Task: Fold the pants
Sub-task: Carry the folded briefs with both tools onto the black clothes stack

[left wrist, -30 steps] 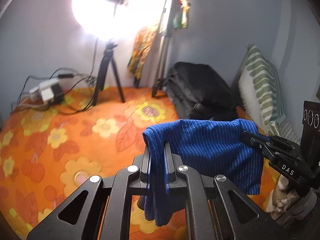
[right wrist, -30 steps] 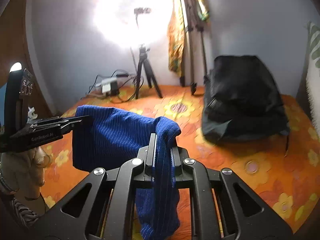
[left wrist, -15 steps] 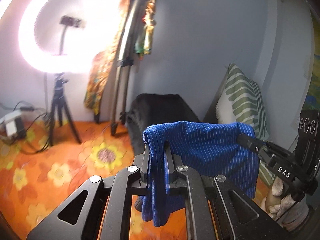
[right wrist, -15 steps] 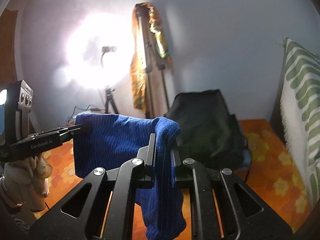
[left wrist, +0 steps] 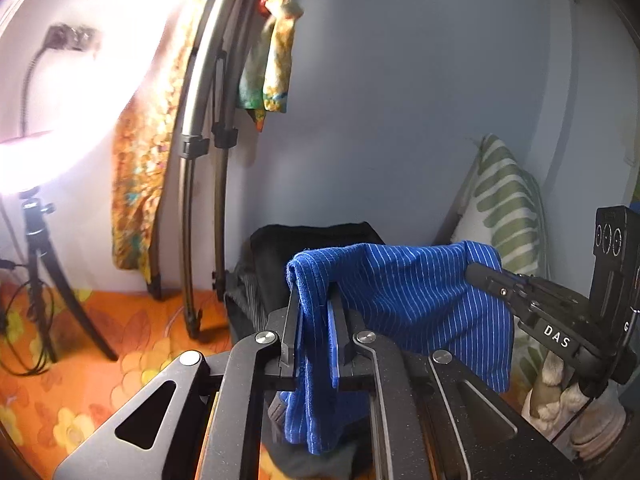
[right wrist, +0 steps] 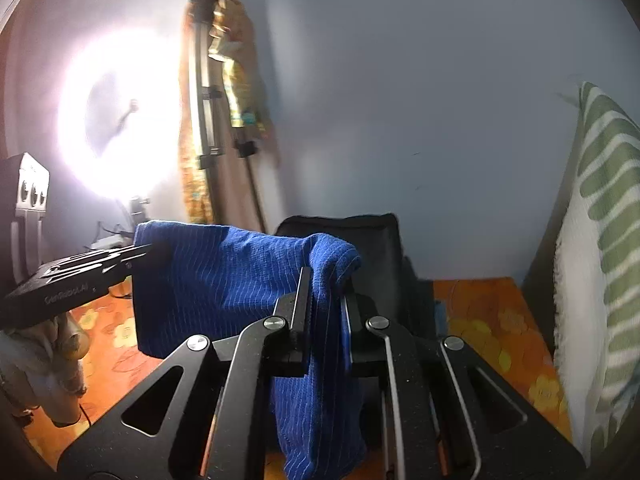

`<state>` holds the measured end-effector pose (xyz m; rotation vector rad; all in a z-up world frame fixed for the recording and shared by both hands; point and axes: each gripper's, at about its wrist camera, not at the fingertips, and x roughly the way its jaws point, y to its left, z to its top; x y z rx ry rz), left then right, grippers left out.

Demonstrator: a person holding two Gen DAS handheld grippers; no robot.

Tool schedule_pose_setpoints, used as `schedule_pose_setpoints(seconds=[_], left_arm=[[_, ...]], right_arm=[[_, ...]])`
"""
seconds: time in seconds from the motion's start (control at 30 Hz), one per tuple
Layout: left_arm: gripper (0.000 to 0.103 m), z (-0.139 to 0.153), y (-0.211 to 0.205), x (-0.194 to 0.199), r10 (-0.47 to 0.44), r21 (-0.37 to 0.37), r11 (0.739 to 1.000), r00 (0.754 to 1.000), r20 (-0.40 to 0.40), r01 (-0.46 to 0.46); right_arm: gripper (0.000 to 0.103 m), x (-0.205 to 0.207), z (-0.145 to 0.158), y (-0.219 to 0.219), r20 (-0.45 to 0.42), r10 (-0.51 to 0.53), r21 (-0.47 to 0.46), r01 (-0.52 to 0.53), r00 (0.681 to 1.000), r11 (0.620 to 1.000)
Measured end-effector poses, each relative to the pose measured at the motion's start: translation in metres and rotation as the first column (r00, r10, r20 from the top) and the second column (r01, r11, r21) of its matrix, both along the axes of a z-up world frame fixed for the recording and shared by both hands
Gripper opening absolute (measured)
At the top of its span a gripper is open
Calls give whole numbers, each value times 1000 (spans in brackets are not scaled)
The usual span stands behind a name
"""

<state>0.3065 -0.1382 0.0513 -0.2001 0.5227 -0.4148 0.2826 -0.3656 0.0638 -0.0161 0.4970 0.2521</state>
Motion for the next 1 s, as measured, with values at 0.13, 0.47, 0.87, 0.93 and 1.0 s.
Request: schedule_pose_setpoints(seconds=[0.13, 0.47, 0.87, 0.93, 1.0], left_arm=[[8, -10, -6, 32, 17, -9, 1000, 999, -28, -17], [11, -34, -21, 82, 75, 65, 995, 995, -58, -71], [38, -45, -5, 73, 144, 95, 986, 983, -114, -134], [38, -44, -2, 69, 146, 98, 986, 982, -120, -135], [38, -41, 5, 58, 145, 96, 986, 981, -126, -133]], right_arm=[[11, 42, -7, -8, -26, 0, -4, 0, 1000, 1000], [13, 104, -39, -23, -89, -1, -13, 0, 996, 1000], [51, 103, -38, -44, -94, -101, -57, 96, 990, 994], [51, 93, -34, -42, -90, -103, -74, 96, 991, 993], [51, 86, -29, -39, -93, -97, -71, 91, 991, 993]])
